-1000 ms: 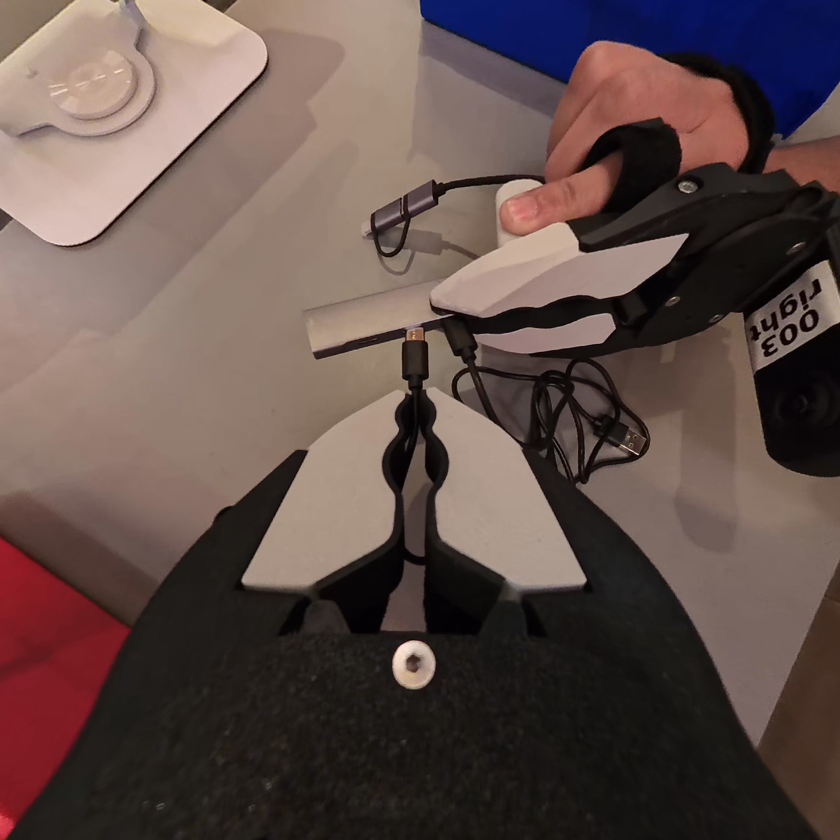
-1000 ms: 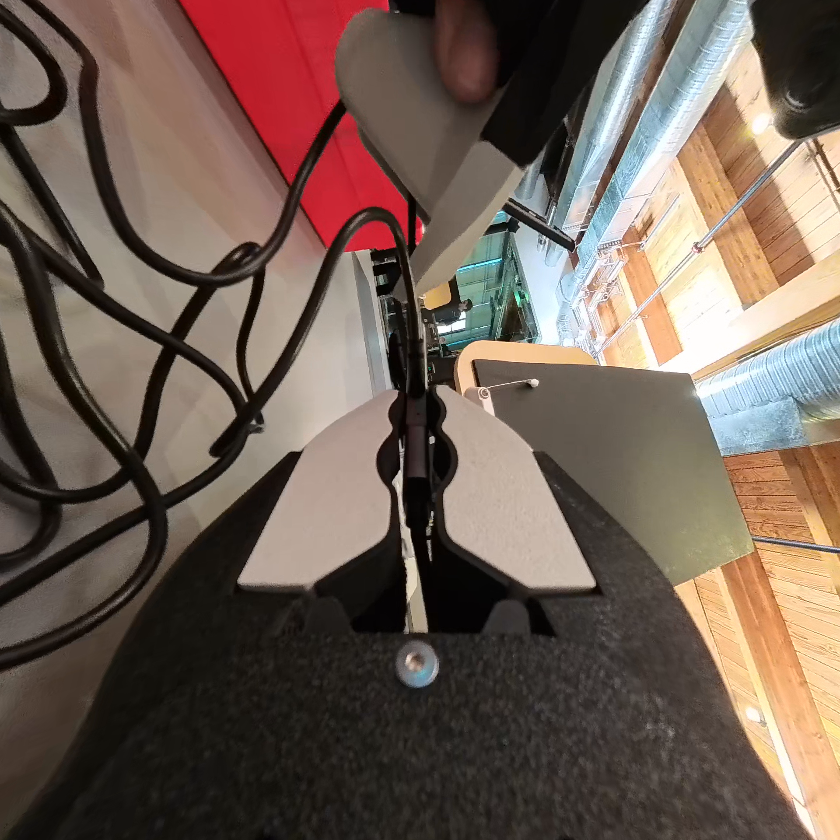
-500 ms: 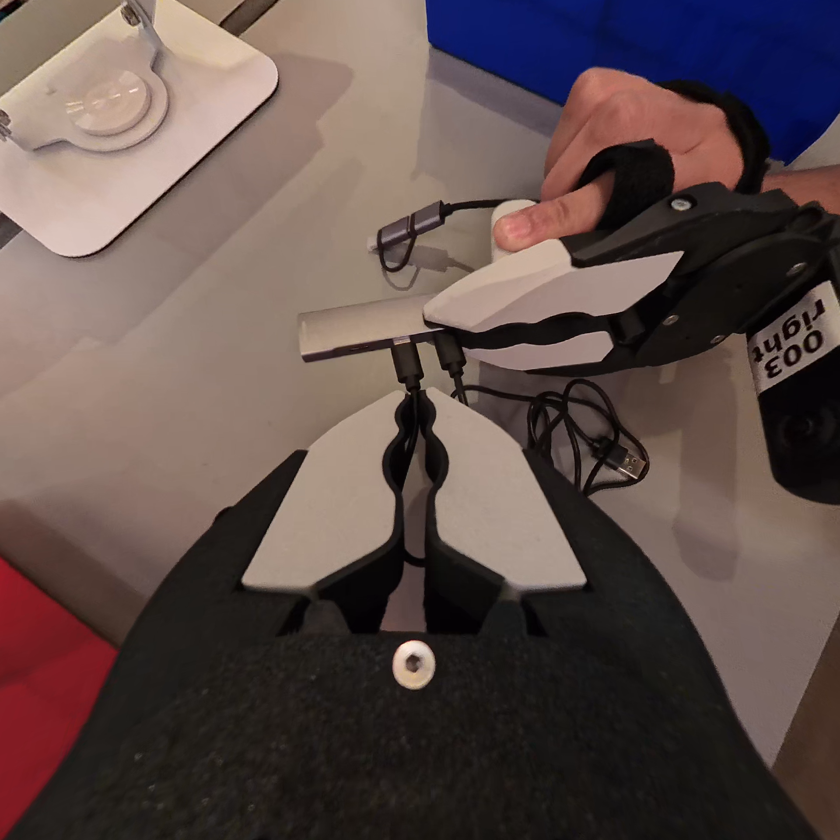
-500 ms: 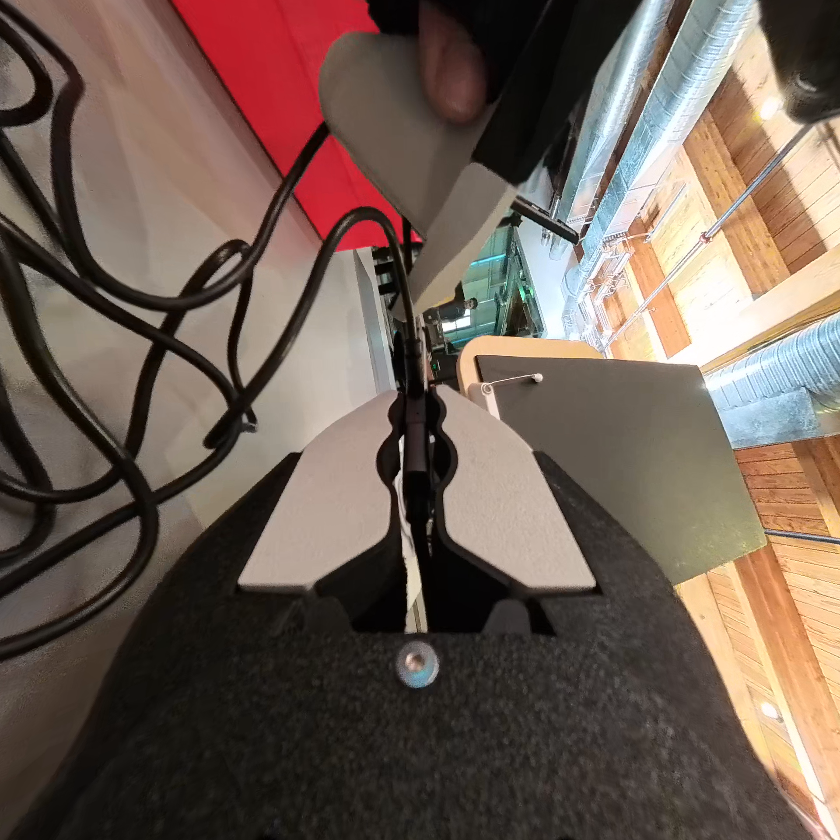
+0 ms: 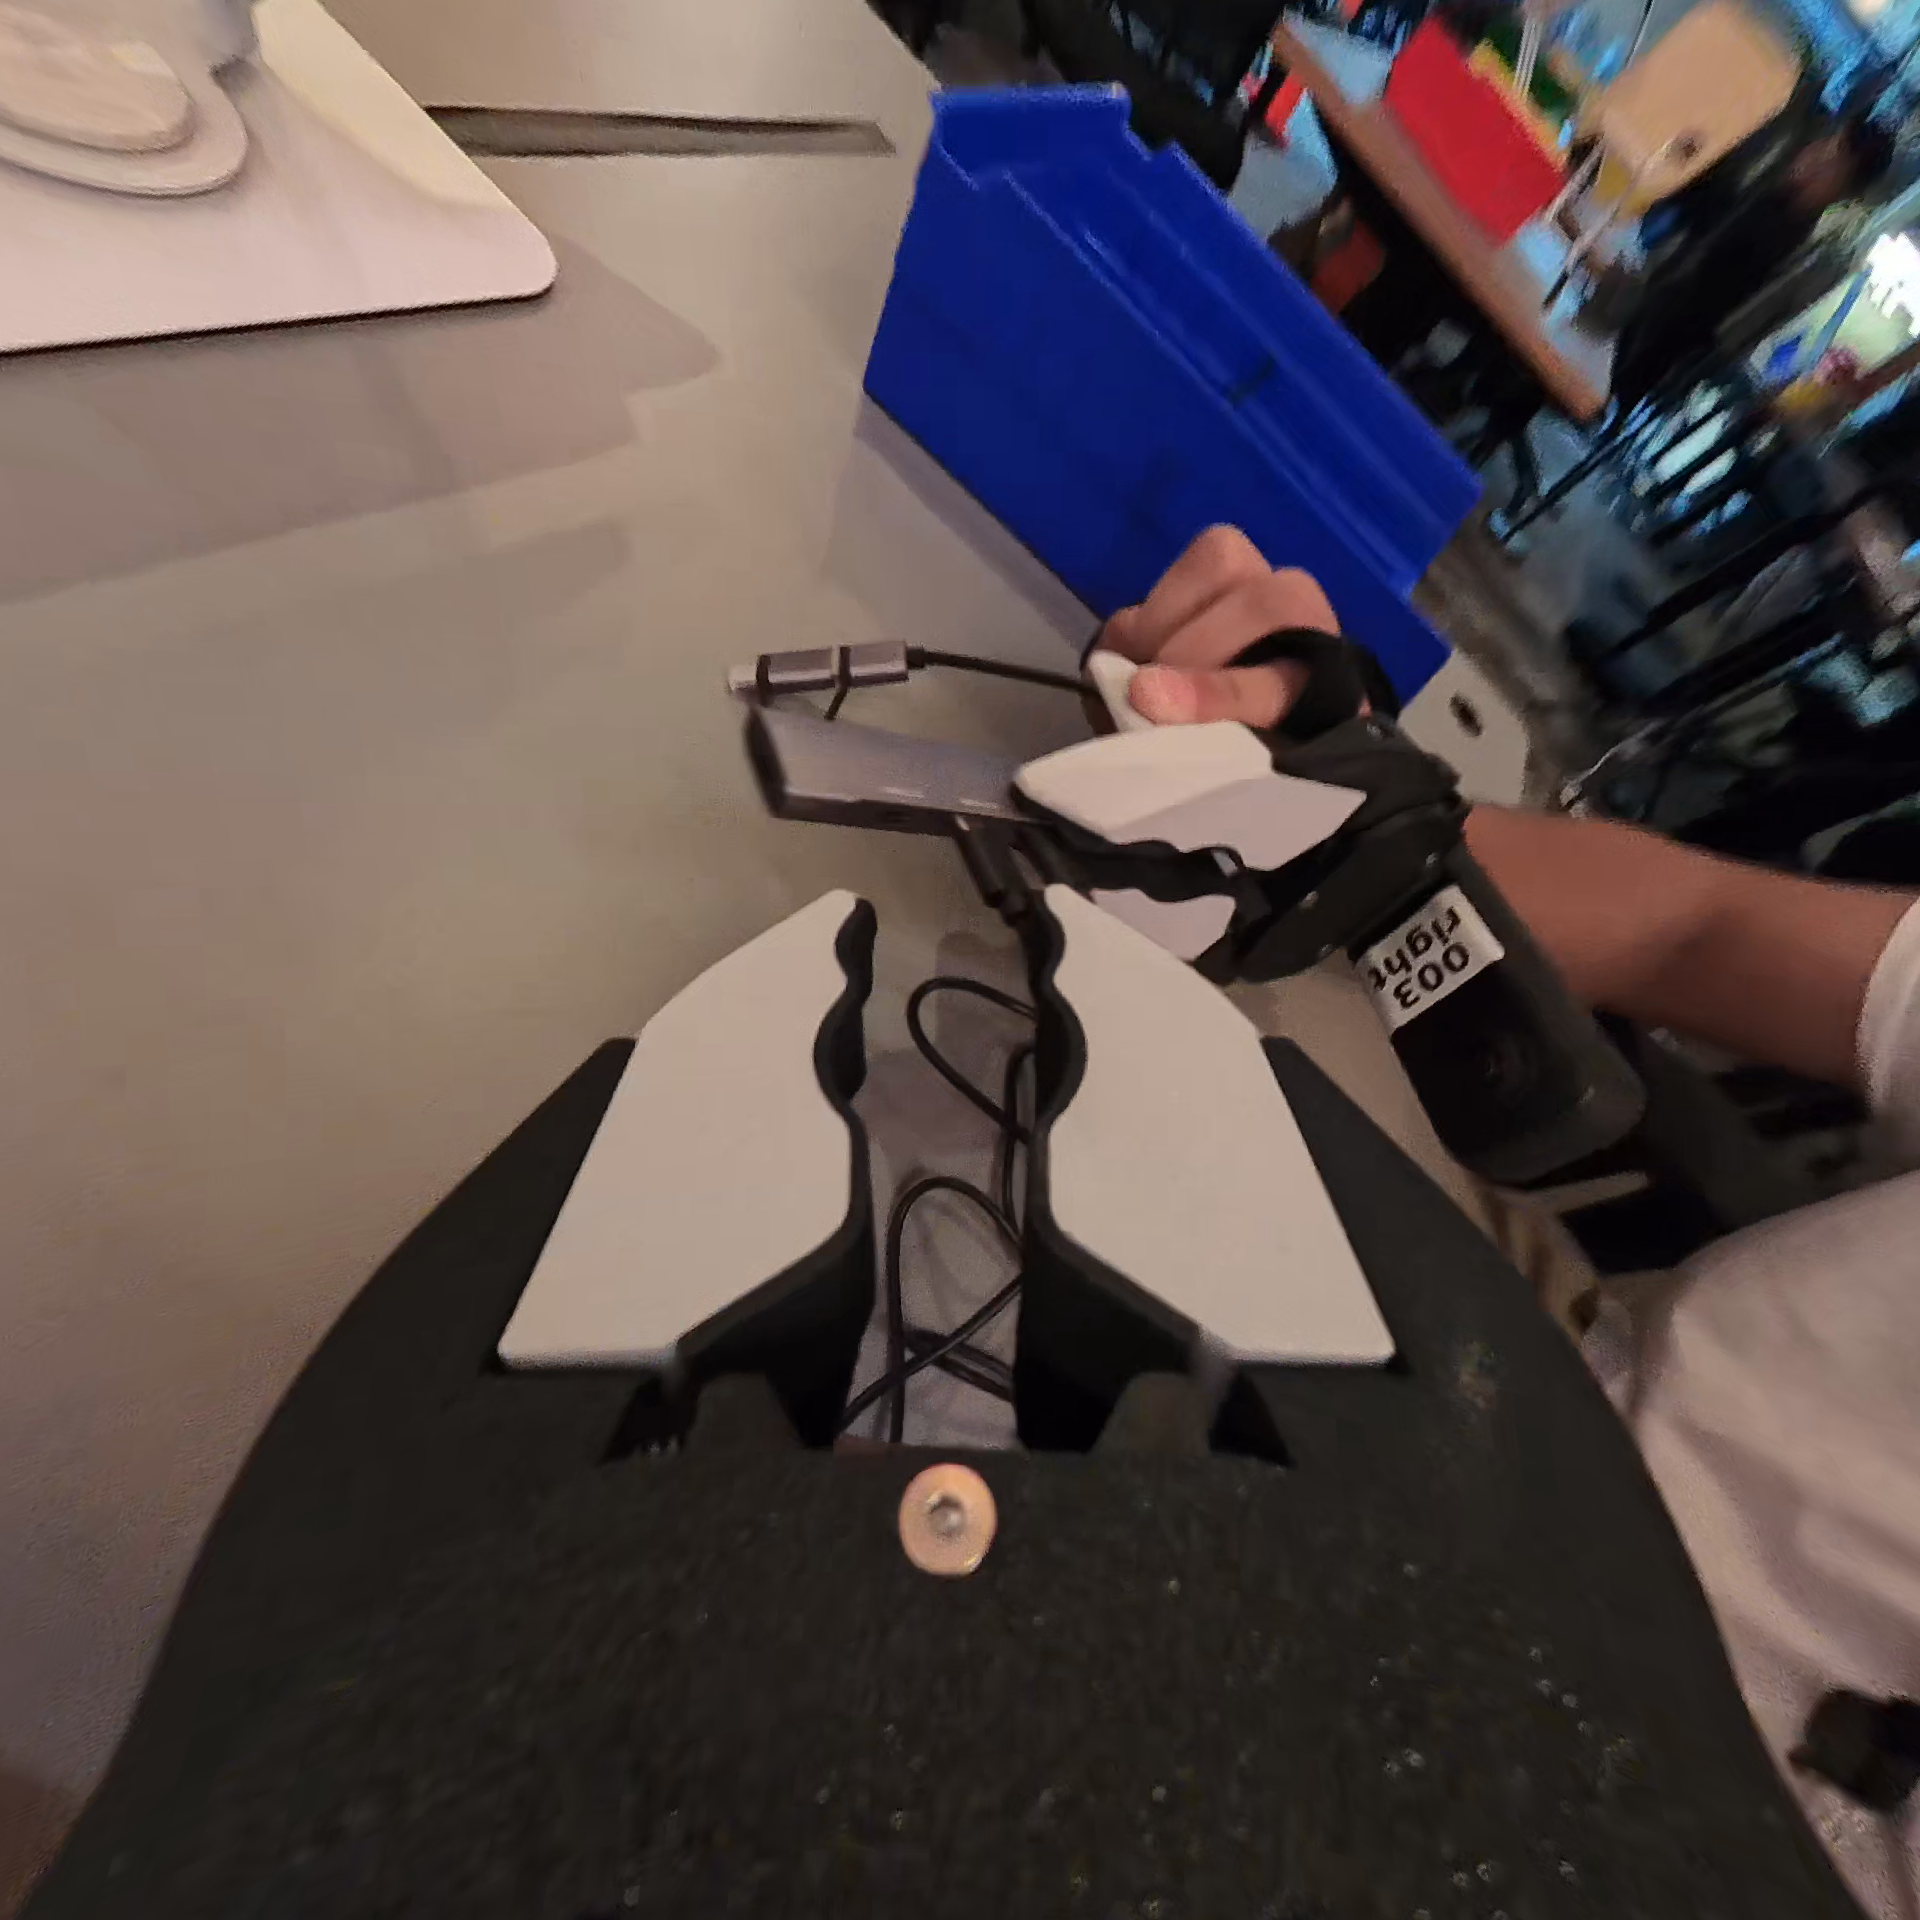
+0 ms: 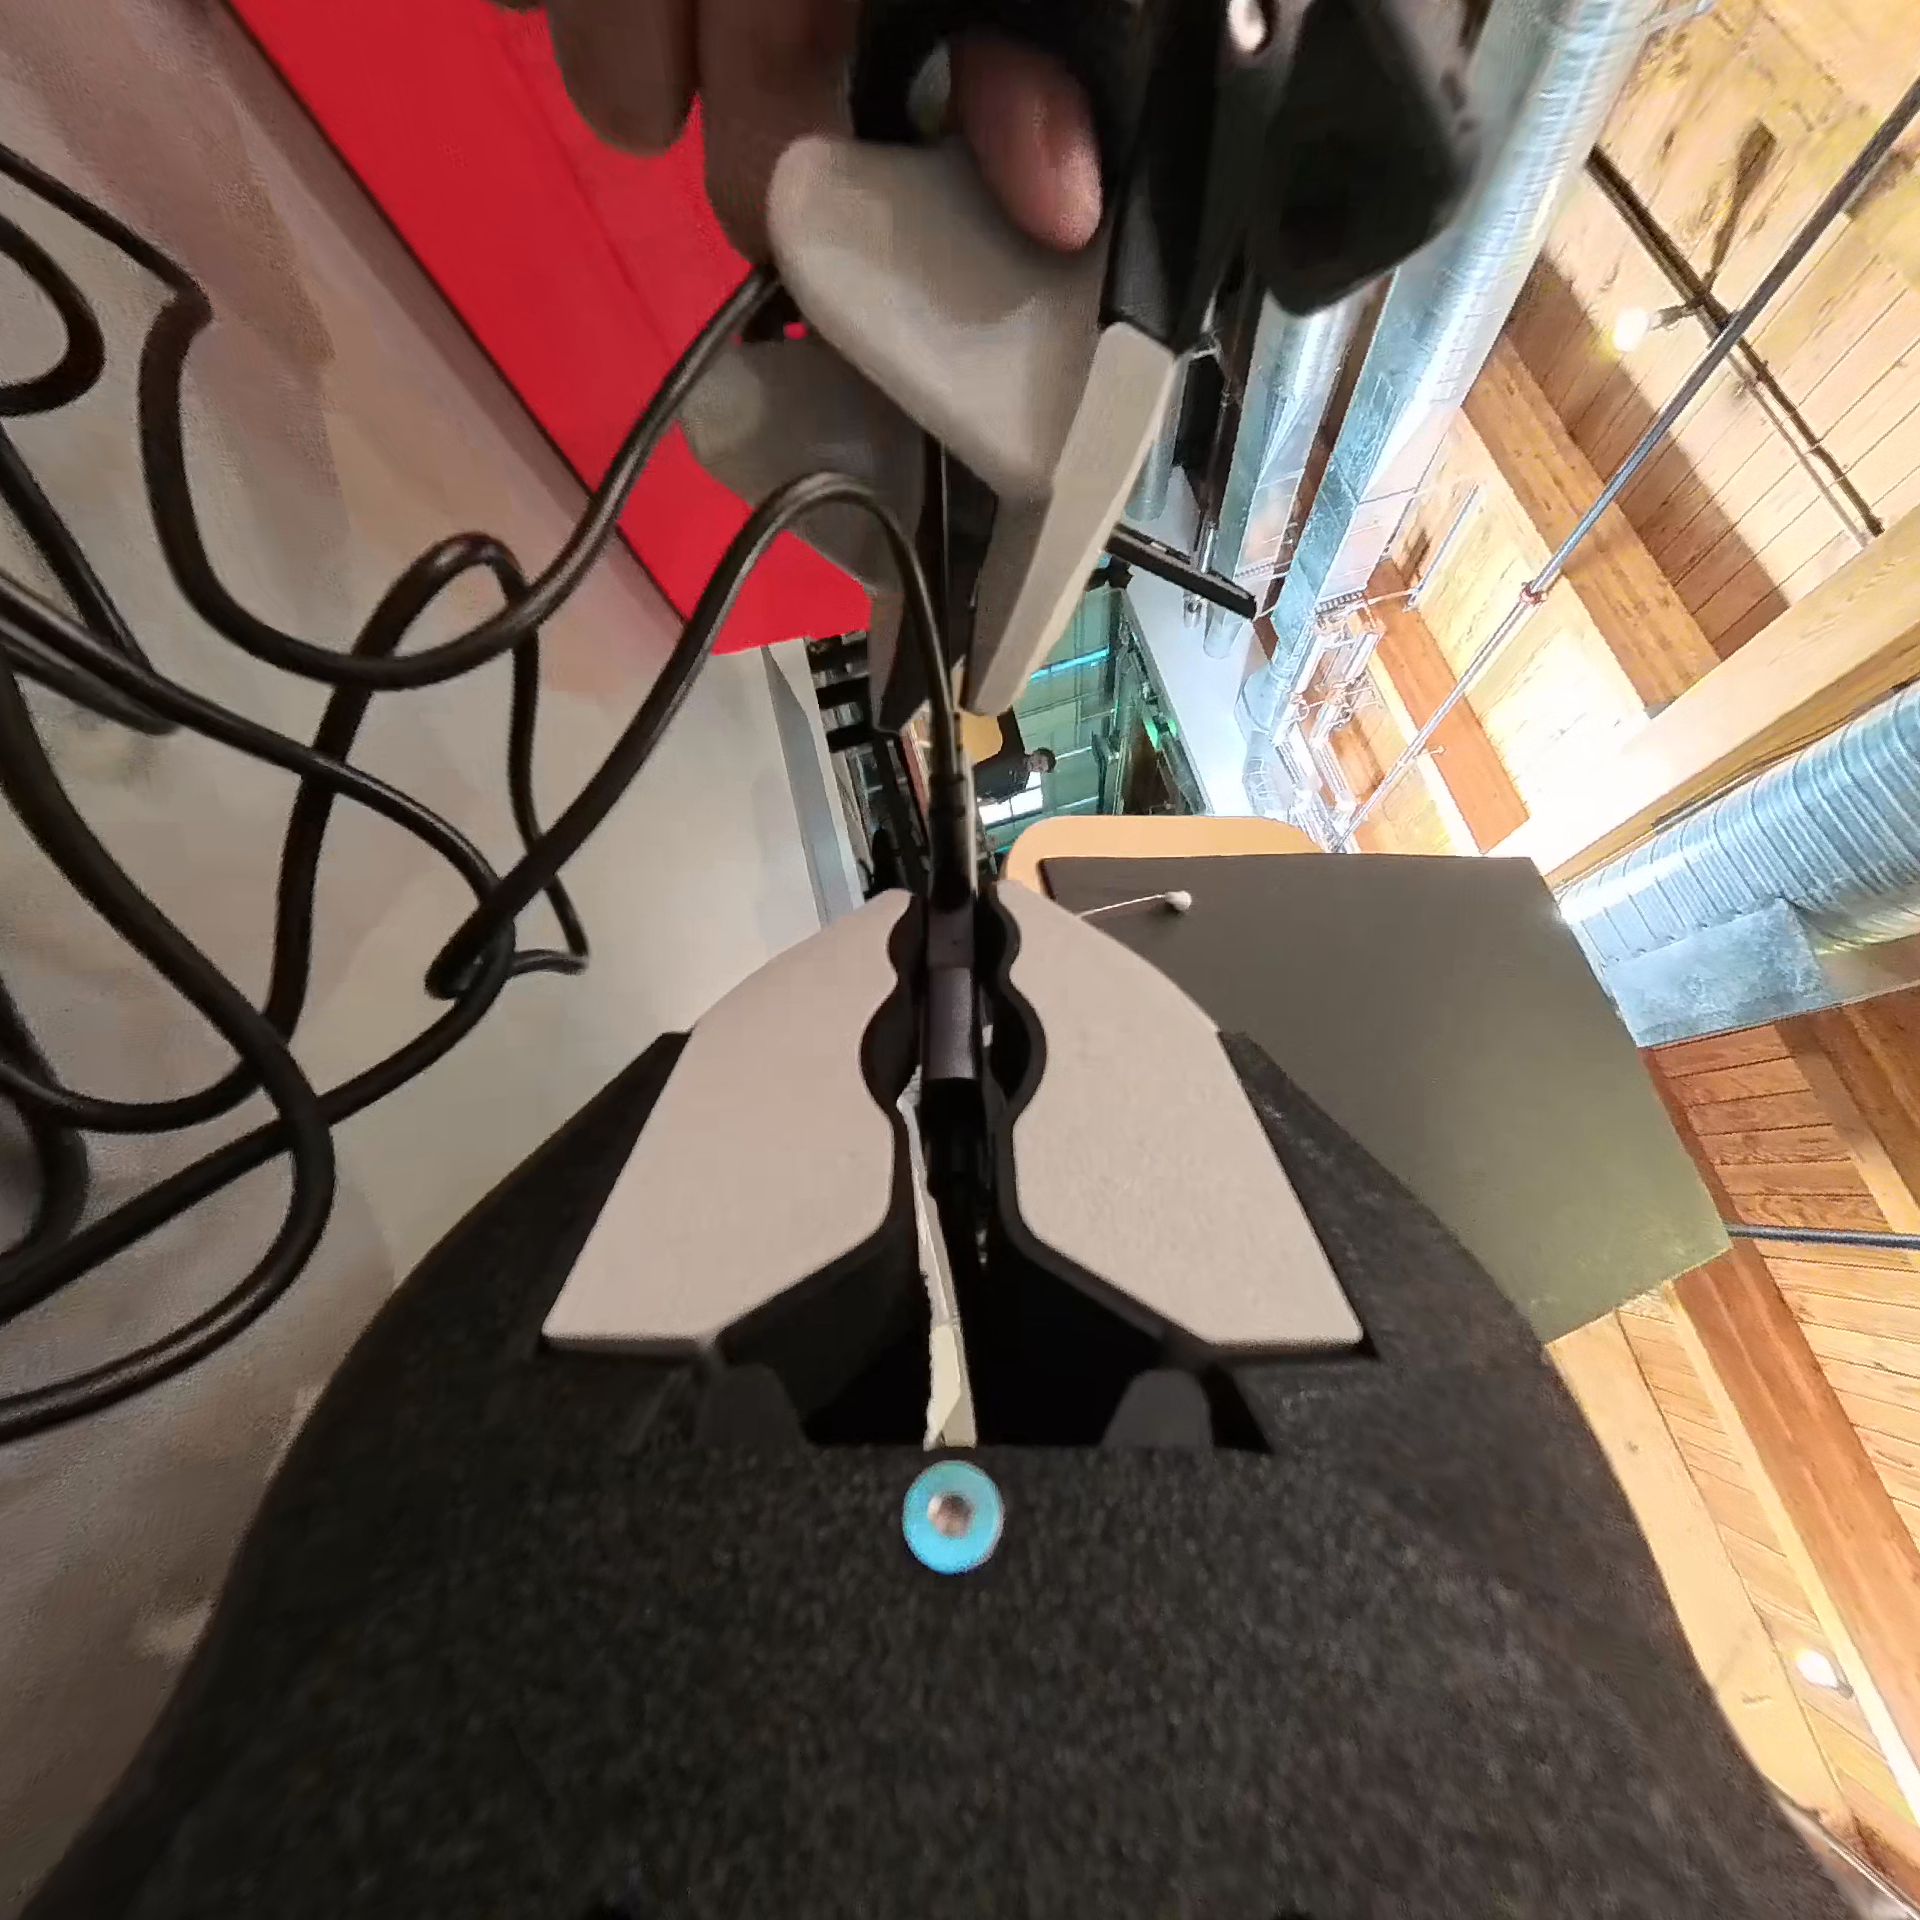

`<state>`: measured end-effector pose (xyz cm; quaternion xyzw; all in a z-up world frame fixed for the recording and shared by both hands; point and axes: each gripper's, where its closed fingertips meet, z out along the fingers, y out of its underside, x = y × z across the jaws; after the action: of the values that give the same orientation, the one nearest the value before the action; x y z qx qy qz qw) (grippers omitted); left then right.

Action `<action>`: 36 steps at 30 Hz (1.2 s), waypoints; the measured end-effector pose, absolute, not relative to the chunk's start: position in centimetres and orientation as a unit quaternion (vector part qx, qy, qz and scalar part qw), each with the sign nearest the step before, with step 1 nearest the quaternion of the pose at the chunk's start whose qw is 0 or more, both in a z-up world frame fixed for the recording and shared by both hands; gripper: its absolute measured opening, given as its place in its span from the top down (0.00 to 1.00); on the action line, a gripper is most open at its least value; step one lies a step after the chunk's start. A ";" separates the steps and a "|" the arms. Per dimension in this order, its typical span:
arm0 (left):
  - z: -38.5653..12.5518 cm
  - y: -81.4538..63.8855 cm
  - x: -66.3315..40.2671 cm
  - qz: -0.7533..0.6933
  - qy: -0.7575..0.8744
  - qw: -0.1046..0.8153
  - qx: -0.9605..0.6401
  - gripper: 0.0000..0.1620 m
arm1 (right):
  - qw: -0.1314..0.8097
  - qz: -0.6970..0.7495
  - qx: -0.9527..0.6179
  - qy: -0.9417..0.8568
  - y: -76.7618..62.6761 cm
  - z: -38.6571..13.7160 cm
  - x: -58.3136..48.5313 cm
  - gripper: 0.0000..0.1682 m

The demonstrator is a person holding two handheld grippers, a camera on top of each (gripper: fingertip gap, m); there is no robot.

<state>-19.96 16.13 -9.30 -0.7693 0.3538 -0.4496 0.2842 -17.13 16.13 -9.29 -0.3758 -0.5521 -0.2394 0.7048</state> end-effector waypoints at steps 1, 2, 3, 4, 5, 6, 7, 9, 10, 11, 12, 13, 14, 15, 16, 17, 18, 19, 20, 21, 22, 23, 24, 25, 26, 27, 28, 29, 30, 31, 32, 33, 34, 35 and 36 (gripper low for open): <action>-9.3 16.6 -20.1 -0.455 0.340 0.286 -0.772 0.80 | 0.709 -0.230 -0.374 -0.551 15.9 -9.2 -17.2 0.95; -9.2 16.9 -20.2 -0.459 0.330 0.286 -0.773 0.77 | 0.716 -0.220 -0.370 -0.550 15.6 -9.0 -17.3 0.95; -9.1 17.0 -20.2 -0.469 0.324 0.282 -0.772 0.74 | 0.722 -0.210 -0.364 -0.550 15.3 -8.8 -17.5 0.95; -8.8 16.8 -20.0 -0.487 0.317 0.275 -0.766 0.72 | 0.725 -0.203 -0.356 -0.553 14.9 -8.7 -17.7 0.95; -8.5 16.6 -19.8 -0.507 0.312 0.266 -0.758 0.73 | 0.727 -0.203 -0.352 -0.553 14.8 -8.7 -17.8 0.95; -8.4 16.5 -19.6 -0.518 0.309 0.259 -0.754 0.74 | 0.730 -0.205 -0.350 -0.550 14.7 -8.5 -17.8 0.95; -8.3 16.4 -19.5 -0.525 0.305 0.254 -0.753 0.76 | 0.732 -0.203 -0.346 -0.550 14.5 -8.5 -17.9 0.95; -8.5 16.5 -19.4 -0.532 0.298 0.249 -0.753 0.79 | 0.731 -0.205 -0.344 -0.552 14.4 -8.5 -18.0 0.95; -8.6 16.6 -19.4 -0.531 0.294 0.248 -0.755 0.82 | 0.732 -0.207 -0.340 -0.553 14.4 -8.5 -18.0 0.95; -8.7 16.6 -19.5 -0.531 0.292 0.246 -0.756 0.86 | 0.732 -0.207 -0.335 -0.555 14.2 -8.5 -18.0 0.95; -8.8 16.6 -19.6 -0.534 0.289 0.242 -0.757 0.86 | 0.731 -0.210 -0.331 -0.558 14.2 -8.5 -18.0 0.95; -8.9 16.7 -19.6 -0.534 0.283 0.238 -0.761 0.87 | 0.729 -0.215 -0.329 -0.560 14.2 -8.7 -18.0 0.95; -9.0 16.8 -19.7 -0.531 0.275 0.236 -0.766 0.88 | 0.725 -0.217 -0.334 -0.562 14.4 -8.9 -18.1 0.95; -9.2 16.9 -19.8 -0.529 0.268 0.235 -0.770 0.88 | 0.720 -0.218 -0.342 -0.563 14.6 -9.2 -18.1 0.94; -9.2 17.0 -19.8 -0.531 0.262 0.234 -0.771 0.89 | 0.714 -0.224 -0.350 -0.564 14.9 -9.5 -18.1 0.93; -9.1 17.0 -19.9 -0.536 0.254 0.232 -0.771 0.90 | 0.706 -0.231 -0.358 -0.565 15.2 -9.8 -18.0 0.91; -9.0 17.1 -19.8 -0.542 0.246 0.227 -0.771 0.91 | 0.698 -0.235 -0.370 -0.566 15.6 -10.1 -17.9 0.89; -9.1 17.1 -19.8 -0.546 0.239 0.225 -0.771 0.91 | 0.692 -0.238 -0.381 -0.565 15.9 -10.3 -17.8 0.87; -9.1 17.1 -19.8 -0.550 0.232 0.223 -0.771 0.92 | 0.690 -0.238 -0.385 -0.564 16.0 -10.4 -17.8 0.87; -9.2 17.2 -19.7 -0.555 0.225 0.219 -0.771 0.92 | 0.690 -0.240 -0.387 -0.563 16.1 -10.4 -17.7 0.88; -9.3 17.1 -19.7 -0.560 0.218 0.213 -0.770 0.92 | 0.692 -0.244 -0.386 -0.560 16.1 -10.2 -17.6 0.90; -9.4 17.1 -19.5 -0.570 0.209 0.204 -0.768 0.91 | 0.696 -0.252 -0.384 -0.552 16.1 -9.8 -17.4 0.93; -9.4 17.0 -19.4 -0.584 0.194 0.195 -0.764 0.91 | 0.695 -0.252 -0.384 -0.553 16.1 -9.7 -17.3 0.94; -9.7 17.0 -19.3 -0.592 0.182 0.188 -0.762 0.91 | 0.691 -0.253 -0.383 -0.558 16.1 -9.8 -17.3 0.94; -10.0 16.9 -19.1 -0.594 0.175 0.184 -0.763 0.91 | 0.686 -0.259 -0.382 -0.563 16.1 -10.1 -17.3 0.94; -10.3 16.9 -19.0 -0.595 0.167 0.183 -0.764 0.91 | 0.681 -0.266 -0.382 -0.566 16.1 -10.3 -17.3 0.94; -10.4 16.9 -18.9 -0.599 0.154 0.181 -0.764 0.91 | 0.677 -0.266 -0.384 -0.569 16.2 -10.4 -17.3 0.94; -10.4 17.0 -18.9 -0.605 0.145 0.179 -0.762 0.91 | 0.673 -0.257 -0.393 -0.571 16.2 -10.4 -17.2 0.94; -10.2 17.0 -18.9 -0.610 0.146 0.179 -0.758 0.91 | 0.672 -0.244 -0.403 -0.571 16.2 -10.3 -17.2 0.94; -10.1 17.0 -19.0 -0.607 0.156 0.183 -0.757 0.91 | 0.670 -0.236 -0.412 -0.571 16.3 -10.2 -17.2 0.94; -10.1 17.0 -19.1 -0.597 0.171 0.190 -0.761 0.90 | 0.670 -0.236 -0.414 -0.570 16.3 -10.2 -17.3 0.94; -10.1 17.0 -19.2 -0.576 0.193 0.202 -0.768 0.90 | 0.669 -0.237 -0.414 -0.570 16.2 -10.2 -17.4 0.94; -10.3 17.1 -19.4 -0.539 0.222 0.225 -0.780 0.89 | 0.666 -0.236 -0.416 -0.572 16.2 -10.3 -17.5 0.94; -10.4 17.3 -19.7 -0.493 0.257 0.258 -0.790 0.87 | 0.659 -0.239 -0.424 -0.573 16.4 -10.5 -17.4 0.94; -10.2 17.3 -19.9 -0.447 0.294 0.292 -0.793 0.86 | 0.654 -0.241 -0.430 -0.574 16.6 -10.8 -17.2 0.94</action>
<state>-19.92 17.31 -10.19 -0.7929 0.2938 -0.4470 0.2919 -17.24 16.60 -10.77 -0.4295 -0.5744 -0.2409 0.6539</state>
